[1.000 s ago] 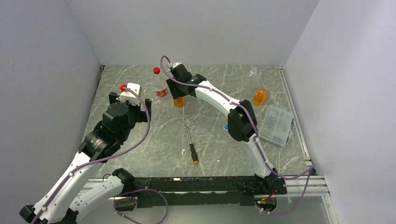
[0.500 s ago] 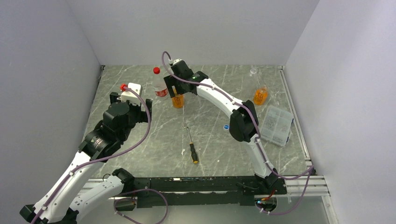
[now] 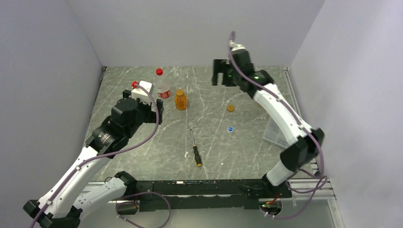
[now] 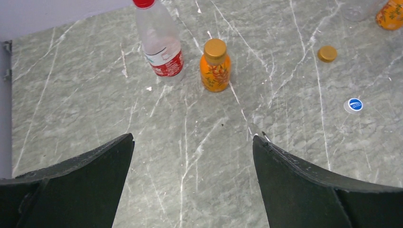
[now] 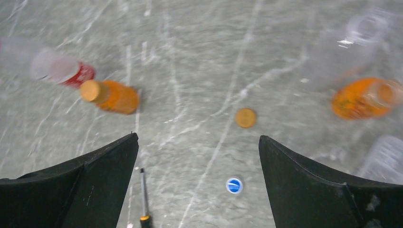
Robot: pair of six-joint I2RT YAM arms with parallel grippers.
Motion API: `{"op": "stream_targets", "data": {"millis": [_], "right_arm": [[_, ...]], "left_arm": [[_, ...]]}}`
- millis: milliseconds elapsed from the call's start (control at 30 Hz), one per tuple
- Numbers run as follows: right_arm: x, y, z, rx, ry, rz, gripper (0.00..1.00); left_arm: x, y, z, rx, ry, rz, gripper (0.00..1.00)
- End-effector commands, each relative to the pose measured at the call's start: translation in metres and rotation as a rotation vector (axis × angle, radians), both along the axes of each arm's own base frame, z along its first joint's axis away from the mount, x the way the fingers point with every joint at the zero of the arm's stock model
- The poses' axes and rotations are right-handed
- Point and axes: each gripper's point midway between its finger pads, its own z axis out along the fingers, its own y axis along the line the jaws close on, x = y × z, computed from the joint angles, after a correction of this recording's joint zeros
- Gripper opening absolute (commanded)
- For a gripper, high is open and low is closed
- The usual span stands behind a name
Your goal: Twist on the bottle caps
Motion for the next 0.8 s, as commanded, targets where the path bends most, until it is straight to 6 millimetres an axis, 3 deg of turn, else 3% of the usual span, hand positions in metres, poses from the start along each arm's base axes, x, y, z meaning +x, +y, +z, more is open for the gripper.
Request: {"op": "stream_targets", "data": {"millis": [0,233,367,600,767], "right_arm": [[-0.006,-0.062,-0.005,-0.025,0.003,-0.185,1.00],[-0.002,-0.160,-0.020,-0.092,0.029,-0.420,0.86],[0.000,-0.200,-0.041,-0.083,0.069,-0.500,0.74],[0.022,-0.232,-0.084,-0.041,0.127,-0.553,0.66],[0.048,-0.240,-0.106,-0.016,0.150,-0.540,0.65]], "left_arm": [[0.005,-0.015,0.021,-0.072,-0.045,-0.044,0.99],[0.013,-0.019,0.018,-0.037,-0.023,-0.051,0.99],[0.014,-0.019,0.016,-0.023,-0.019,-0.055,0.99],[0.015,-0.022,0.011,-0.012,-0.008,-0.067,0.99],[0.015,-0.023,0.008,-0.009,-0.004,-0.073,0.99]]}}
